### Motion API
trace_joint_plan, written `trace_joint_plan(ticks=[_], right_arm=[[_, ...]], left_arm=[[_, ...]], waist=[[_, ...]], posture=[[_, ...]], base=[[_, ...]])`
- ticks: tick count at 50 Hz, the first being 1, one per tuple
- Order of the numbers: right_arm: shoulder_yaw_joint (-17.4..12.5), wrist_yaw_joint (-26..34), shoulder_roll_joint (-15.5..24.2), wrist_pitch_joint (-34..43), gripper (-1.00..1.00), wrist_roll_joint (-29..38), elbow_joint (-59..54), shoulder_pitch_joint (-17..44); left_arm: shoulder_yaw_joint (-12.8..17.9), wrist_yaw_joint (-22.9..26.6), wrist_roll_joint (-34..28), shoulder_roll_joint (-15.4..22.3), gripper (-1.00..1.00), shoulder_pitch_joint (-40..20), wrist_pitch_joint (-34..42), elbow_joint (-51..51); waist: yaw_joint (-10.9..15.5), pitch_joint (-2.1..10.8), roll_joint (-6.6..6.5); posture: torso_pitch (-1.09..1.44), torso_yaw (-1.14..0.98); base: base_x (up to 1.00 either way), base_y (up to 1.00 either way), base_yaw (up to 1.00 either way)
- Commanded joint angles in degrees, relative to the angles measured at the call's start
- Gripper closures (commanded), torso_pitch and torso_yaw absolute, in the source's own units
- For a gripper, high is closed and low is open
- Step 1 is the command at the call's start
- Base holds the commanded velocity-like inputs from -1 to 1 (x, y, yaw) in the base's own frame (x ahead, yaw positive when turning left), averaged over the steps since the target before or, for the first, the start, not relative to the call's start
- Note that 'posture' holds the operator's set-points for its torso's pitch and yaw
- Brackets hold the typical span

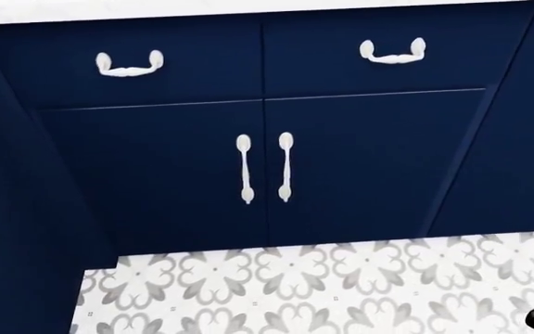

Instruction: Close the lid of the electric kettle.

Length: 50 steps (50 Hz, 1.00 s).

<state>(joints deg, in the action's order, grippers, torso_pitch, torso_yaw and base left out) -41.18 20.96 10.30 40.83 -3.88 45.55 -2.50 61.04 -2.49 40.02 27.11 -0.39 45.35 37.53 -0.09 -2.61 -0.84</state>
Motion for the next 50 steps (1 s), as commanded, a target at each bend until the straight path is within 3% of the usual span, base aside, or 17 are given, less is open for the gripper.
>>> trace_joint_plan(ticks=[1, 5, 27, 36, 37, 39, 50], right_arm=[[-0.41, -0.17, 0.84, -1.35, -1.0, -0.77, 2.2, 0.72], [-1.11, -0.22, 1.13, -1.21, -1.0, -1.24, 2.19, 0.84], [1.59, -1.08, 1.18, -3.19, -1.0, 2.14, 0.74, 0.97], [1.4, -0.78, 1.14, -2.78, -1.0, 2.79, 0.75, 1.05], [1.53, -0.81, 1.12, -2.85, -1.0, 2.94, 0.65, 1.03], [1.74, -0.89, 1.02, -3.12, -1.0, 3.12, 0.47, 1.02], [1.46, -0.81, 0.88, -3.21, -1.0, 3.03, 0.6, 0.87]], left_arm=[[1.32, 0.62, 0.16, 1.38, -1.0, -0.38, -2.23, 1.1], [2.96, 0.78, 1.14, 1.99, -1.0, 0.01, -1.87, 0.54], [1.16, 1.97, -0.95, 0.76, -1.0, 0.27, -2.45, 0.45], [0.93, 2.29, -1.46, 0.49, -1.0, 0.23, -2.37, 0.5], [0.99, 2.32, -1.48, 0.53, -1.0, 0.17, -2.34, 0.43], [0.99, 2.41, -1.59, 0.51, -1.0, 0.16, -2.41, 0.3], [0.32, 2.7, -2.3, 0.14, -1.0, 0.04, -2.62, 0.35]], waist=[[0.04, 0.72, -0.13], [-0.07, 0.73, -0.03], [-0.2, 0.54, -0.07], [-0.22, 0.25, -0.07], [-0.14, 1.33, -0.28], [0.04, 0.63, -0.34], [-0.03, 0.69, -0.65]], posture=[[0.0, 0.0], [0.0, 0.0], [0.0, 0.0], [0.0, 0.0], [0.0, 0.0], [0.0, 0.0], [0.0, 0.0]], base=[[0.0, 0.0, 0.0], [0.0, 0.0, 0.0], [0.0, 0.0, 0.0], [0.01, 0.0, 0.0], [0.07, 0.0, 0.0], [0.08, 0.0, 0.0], [0.09, 0.0, 0.0]])
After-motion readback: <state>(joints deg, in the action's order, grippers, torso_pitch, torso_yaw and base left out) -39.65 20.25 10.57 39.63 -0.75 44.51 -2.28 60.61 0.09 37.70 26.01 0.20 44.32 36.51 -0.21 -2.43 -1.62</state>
